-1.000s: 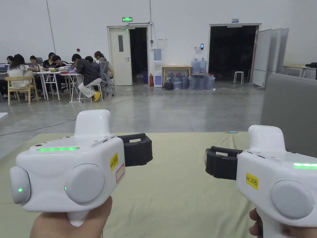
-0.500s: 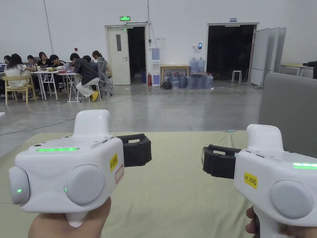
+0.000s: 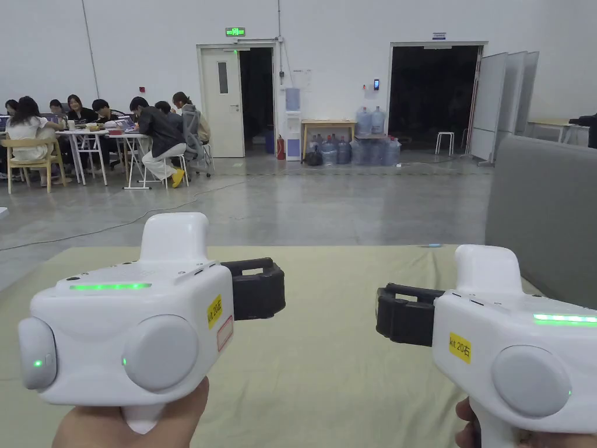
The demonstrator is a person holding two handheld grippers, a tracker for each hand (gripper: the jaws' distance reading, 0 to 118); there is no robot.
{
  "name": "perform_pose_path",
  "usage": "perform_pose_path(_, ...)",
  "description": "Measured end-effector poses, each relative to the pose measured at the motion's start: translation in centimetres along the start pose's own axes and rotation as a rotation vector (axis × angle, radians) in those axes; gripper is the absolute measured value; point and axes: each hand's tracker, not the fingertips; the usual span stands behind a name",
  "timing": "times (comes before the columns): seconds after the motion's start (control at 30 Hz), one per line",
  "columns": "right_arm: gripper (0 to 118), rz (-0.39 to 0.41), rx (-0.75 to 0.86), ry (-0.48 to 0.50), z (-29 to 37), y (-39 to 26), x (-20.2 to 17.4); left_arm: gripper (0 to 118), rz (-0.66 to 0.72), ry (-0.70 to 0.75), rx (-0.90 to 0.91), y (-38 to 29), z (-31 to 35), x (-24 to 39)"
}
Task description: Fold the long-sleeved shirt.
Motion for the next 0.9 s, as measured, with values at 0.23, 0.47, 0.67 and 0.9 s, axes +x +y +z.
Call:
perform_pose_path(0.23, 118, -0.005, -0.002, 0.004, -0.2, -0.3, -0.1, 118, -0.002, -0.008, -0.015, -0.4, -0.4, 0.1)
perform_pose_path(0.47, 118, -0.049, -0.007, -0.029, -0.5, -0.3, 0.4, 118, 0.004, -0.009, -0.025, -0.6, -0.6, 0.0)
perform_pose_path(0.67, 118, -0.070, -0.020, 0.014, -0.6, -0.5, 0.9, 118, -0.001, -0.006, -0.026, -0.6, -0.7, 0.0)
perform_pose_path(0.9, 118, -0.030, -0.015, -0.009, -0.7, -0.6, 0.2, 118, 0.001, -0.008, -0.022, -0.5, -0.6, 0.1)
